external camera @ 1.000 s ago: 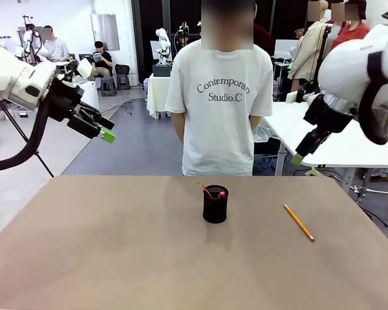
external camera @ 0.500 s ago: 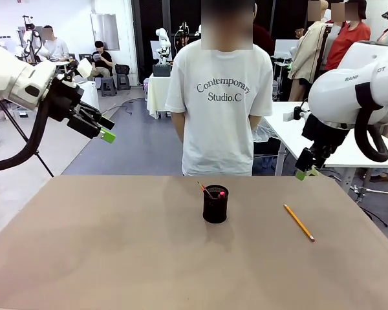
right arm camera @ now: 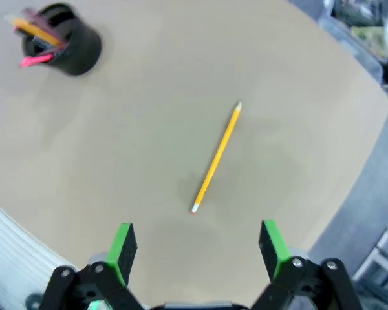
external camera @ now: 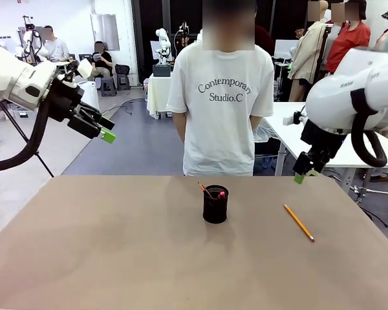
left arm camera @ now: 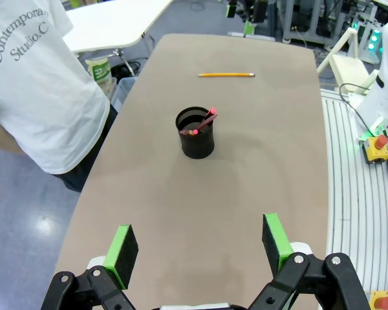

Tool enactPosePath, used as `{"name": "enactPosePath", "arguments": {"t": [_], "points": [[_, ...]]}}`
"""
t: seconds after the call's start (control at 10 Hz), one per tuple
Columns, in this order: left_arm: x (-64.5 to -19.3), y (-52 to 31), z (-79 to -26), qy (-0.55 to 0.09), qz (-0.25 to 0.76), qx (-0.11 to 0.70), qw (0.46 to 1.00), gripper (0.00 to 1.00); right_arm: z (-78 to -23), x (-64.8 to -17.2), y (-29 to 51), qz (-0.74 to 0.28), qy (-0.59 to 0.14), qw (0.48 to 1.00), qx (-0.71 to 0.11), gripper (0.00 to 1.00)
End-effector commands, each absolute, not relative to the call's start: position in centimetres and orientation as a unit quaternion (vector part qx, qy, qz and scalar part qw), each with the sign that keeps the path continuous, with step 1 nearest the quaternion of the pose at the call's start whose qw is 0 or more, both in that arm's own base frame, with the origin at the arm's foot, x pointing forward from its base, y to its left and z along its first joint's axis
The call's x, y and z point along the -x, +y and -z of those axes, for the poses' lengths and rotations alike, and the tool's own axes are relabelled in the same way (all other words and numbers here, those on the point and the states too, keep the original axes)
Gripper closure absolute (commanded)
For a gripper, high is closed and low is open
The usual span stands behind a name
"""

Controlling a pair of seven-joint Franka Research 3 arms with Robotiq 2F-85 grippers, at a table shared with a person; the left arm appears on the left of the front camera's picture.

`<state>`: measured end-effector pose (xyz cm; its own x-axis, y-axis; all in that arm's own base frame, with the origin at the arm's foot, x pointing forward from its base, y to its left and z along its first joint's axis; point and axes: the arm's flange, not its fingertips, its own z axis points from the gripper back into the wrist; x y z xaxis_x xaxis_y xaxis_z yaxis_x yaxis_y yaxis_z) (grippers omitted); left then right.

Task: Place the pens into the pen holder.
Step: Pick up a writing instrument from the table and place it into the Pen holder.

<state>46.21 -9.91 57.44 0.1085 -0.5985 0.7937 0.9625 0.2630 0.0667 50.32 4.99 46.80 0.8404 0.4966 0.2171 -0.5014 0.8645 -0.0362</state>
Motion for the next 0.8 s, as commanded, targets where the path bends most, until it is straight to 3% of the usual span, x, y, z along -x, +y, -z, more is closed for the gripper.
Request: {"name": "enactPosePath", "arguments": {"t": [0.0, 0.7], "points": [[-46.2, -9.7, -57.5, -0.372, 0.552, 0.244, 0.705, 0.0, -42.8, -53.5, 5.2, -0.181, -0.114, 0.977, 0.014, 0.0], [-46.2, -9.7, -57.5, -0.372, 0.552, 0.244, 0.705, 0.0, -34.0, -58.5, 5.3, -0.142, -0.046, 0.988, 0.047, 0.0]]}}
